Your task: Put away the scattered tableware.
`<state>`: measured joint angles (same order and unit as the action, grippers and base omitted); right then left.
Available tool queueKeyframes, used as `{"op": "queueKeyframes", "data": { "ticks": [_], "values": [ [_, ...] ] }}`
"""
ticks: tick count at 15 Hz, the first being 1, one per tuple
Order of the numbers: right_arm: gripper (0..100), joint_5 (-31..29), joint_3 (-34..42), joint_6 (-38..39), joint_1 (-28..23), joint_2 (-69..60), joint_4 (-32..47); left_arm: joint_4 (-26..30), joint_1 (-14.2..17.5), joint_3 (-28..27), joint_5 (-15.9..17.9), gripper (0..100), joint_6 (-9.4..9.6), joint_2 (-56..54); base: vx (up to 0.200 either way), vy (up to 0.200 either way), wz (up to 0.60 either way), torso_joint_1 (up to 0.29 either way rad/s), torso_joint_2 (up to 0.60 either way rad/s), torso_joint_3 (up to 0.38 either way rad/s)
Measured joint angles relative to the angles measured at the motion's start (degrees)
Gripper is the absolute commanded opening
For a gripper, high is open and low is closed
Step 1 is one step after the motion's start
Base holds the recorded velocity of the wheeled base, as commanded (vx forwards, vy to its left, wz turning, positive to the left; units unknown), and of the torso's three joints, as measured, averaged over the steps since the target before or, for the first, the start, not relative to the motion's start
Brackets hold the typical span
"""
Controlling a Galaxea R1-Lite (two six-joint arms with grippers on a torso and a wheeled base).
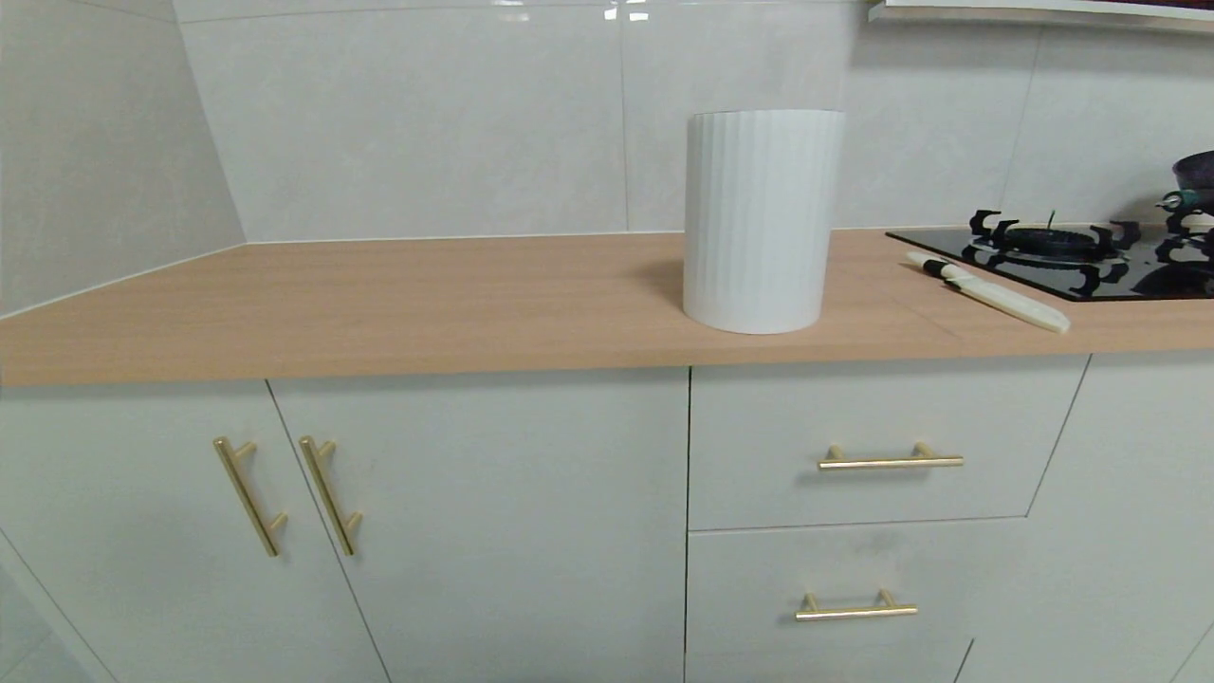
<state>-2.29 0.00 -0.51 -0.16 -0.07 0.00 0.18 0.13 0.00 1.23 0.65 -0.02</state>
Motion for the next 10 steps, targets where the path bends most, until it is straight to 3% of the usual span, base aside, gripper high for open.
{"op": "queueKeyframes", "data": {
  "ticks": [7, 10],
  "values": [
    [100, 0.00, 0.00, 0.00, 0.06, 0.00, 0.00, 0.00, 0.02, 0.00, 0.00, 100, -0.10, 0.00, 0.000, -0.200, 0.00, 0.000, 0.00, 0.006],
    [100, 0.00, 0.00, 0.00, 0.11, 0.00, 0.00, 0.00, 0.07, 0.00, -0.01, 100, -0.10, 0.00, 0.000, 0.000, 0.00, 0.000, 0.00, 0.000]
  ]
}}
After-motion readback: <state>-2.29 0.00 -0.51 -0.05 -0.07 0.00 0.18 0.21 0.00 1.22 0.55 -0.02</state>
